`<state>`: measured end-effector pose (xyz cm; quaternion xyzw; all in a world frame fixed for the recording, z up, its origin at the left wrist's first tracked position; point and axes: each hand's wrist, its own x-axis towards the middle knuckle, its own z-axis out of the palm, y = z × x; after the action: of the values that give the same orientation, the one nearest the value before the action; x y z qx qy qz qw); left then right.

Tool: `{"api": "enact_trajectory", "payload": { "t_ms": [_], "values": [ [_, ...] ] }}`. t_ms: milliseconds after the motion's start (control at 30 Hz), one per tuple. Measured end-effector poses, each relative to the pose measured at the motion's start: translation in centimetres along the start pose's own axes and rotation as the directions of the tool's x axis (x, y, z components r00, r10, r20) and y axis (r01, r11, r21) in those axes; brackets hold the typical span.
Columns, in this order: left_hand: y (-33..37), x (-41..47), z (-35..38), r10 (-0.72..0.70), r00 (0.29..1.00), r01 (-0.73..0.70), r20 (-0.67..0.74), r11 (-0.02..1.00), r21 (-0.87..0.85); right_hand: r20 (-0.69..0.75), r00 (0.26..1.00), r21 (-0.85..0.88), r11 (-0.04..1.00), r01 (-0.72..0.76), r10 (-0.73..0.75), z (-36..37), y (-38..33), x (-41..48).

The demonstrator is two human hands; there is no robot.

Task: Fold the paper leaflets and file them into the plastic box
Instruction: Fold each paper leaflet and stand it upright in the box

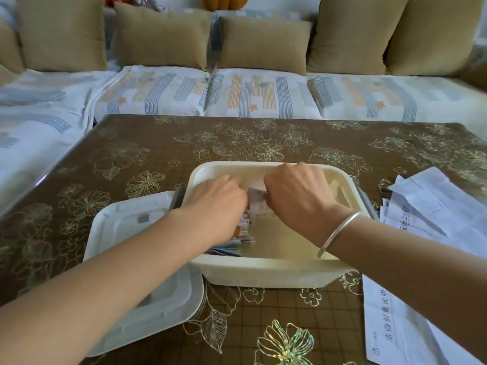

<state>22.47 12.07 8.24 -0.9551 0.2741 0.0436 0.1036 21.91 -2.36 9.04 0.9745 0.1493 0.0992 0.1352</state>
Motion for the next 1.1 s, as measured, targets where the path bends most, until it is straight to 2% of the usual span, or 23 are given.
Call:
{"api": "enact_trajectory", "payload": {
  "t_ms": [200,333,500,600,700,900,1000,1100],
  "values": [
    [-0.3,-0.2,-0.2,0.002,0.994,0.005,0.109,0.998,-0.060,0.026,0.997,0.049,0.996,-0.069,0.068,-0.2,0.7,-0.5],
    [-0.1,-0.2,-0.4,-0.004,0.989,0.013,0.146,0.998,-0.058,-0.009,1.000,0.087,0.996,-0.014,0.015,0.9,0.2,0.2],
    [-0.1,-0.6,-1.2,-0.011,1.000,0.011,-0.006,0.999,0.046,-0.004,0.998,0.197,0.979,0.056,-0.056,2.4,-0.9,2.1],
    [-1.0,-1.2,-2.1,-0.051,0.990,0.054,-0.131,0.998,0.019,0.079,0.991,0.283,0.955,0.086,-0.112,3.0,-1.6,2.9],
    [-2.1,-2.1,-3.0,-0.067,0.968,0.054,-0.240,0.997,-0.057,0.102,0.984,0.345,0.933,0.101,-0.145,3.1,-2.2,3.3],
    [-3.1,-3.5,-4.0,-0.047,0.928,-0.048,-0.371,0.969,-0.243,0.104,0.986,0.391,0.917,0.081,-0.131,2.6,-2.4,3.3],
    [-3.4,-4.9,-4.5,-0.072,0.915,-0.132,-0.397,0.876,-0.464,0.063,0.994,0.443,0.895,0.050,-0.086,1.9,-2.1,3.0],
    [-3.2,-6.2,-4.3,-0.146,0.887,-0.175,-0.439,0.772,-0.611,0.039,0.999,0.566,0.824,-0.008,-0.017,1.0,-1.6,2.7]
  ]
}}
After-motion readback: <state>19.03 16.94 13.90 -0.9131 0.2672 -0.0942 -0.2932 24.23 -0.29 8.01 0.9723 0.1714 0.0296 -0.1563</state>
